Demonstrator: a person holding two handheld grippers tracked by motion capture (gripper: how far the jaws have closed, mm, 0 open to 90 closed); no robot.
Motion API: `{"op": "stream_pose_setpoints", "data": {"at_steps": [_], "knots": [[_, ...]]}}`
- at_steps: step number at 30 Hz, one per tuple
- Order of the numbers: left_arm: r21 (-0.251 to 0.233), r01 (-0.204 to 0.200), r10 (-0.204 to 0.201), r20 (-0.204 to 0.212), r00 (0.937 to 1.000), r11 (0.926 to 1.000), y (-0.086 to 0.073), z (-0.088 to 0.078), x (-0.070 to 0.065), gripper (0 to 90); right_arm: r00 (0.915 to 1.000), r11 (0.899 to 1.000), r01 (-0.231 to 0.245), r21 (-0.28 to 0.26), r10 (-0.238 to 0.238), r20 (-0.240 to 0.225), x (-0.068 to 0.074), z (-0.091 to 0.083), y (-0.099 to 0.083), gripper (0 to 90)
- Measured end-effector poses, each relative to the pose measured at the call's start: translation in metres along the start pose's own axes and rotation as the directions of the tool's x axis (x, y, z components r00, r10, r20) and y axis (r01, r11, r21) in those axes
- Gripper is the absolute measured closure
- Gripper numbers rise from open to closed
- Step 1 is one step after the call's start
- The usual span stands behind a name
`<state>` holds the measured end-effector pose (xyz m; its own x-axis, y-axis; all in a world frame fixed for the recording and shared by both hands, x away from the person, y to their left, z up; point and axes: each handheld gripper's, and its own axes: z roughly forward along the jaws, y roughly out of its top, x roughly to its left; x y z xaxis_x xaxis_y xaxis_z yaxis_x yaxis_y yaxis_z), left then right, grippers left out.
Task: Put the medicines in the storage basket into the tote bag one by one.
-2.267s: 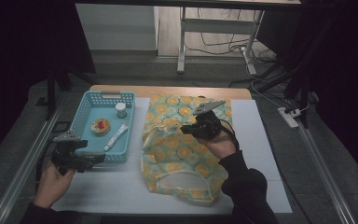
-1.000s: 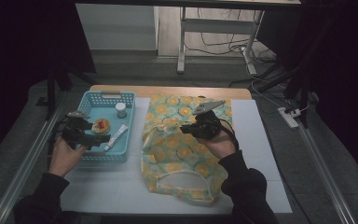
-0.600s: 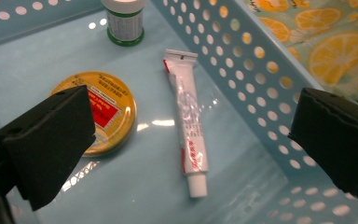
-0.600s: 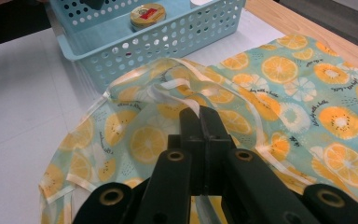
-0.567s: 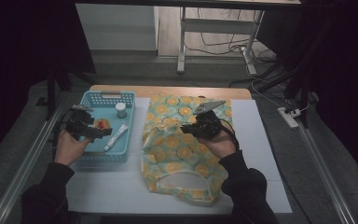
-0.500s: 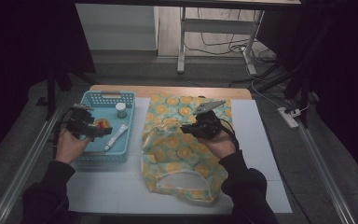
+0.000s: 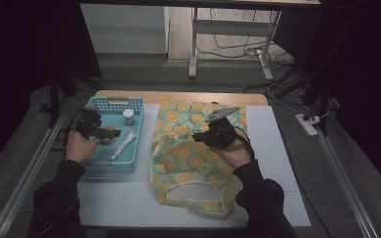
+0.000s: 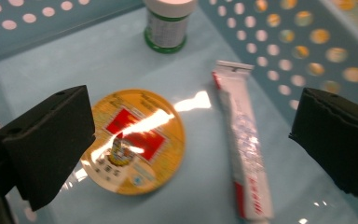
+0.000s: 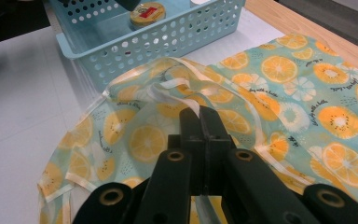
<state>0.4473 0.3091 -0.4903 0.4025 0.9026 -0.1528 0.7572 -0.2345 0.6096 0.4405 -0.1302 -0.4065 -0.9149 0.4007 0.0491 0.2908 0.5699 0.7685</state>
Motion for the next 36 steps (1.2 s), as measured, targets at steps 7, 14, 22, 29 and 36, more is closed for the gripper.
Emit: {"op": "stream_pose_setpoints", "data": {"at_steps": [7, 14, 22, 29, 36], "knots": [[0.052, 0.018, -0.017, -0.011, 0.9998, 0.9985, 0.006, 0.021, 0.006, 0.0, 1.0, 1.0, 0.004, -0.002, -0.004, -0.003, 0.0, -0.001, 0.0, 90.0], [0.106, 0.009, -0.005, -0.041, 0.9992, 0.9944, 0.012, 0.034, 0.009, 0.0, 1.0, 1.0, 0.003, -0.007, -0.003, -0.001, 0.0, -0.003, 0.0, 90.0], [0.181, 0.034, -0.022, -0.068, 0.9974, 0.983, 0.01, 0.041, 0.015, 0.0, 1.0, 1.0, 0.005, -0.004, -0.005, -0.001, 0.0, -0.003, 0.0, 90.0], [0.252, 0.058, -0.037, -0.089, 0.9954, 0.9659, 0.01, 0.045, 0.014, 0.8, 1.0, 1.0, 0.008, -0.005, -0.008, -0.001, 0.0, -0.002, 0.0, 90.0], [0.3, 0.071, -0.031, -0.136, 0.9902, 0.9514, 0.01, 0.047, 0.012, 11.6, 1.0, 1.0, 0.005, -0.005, -0.005, -0.001, 0.0, -0.002, 0.0, 90.0]]}}
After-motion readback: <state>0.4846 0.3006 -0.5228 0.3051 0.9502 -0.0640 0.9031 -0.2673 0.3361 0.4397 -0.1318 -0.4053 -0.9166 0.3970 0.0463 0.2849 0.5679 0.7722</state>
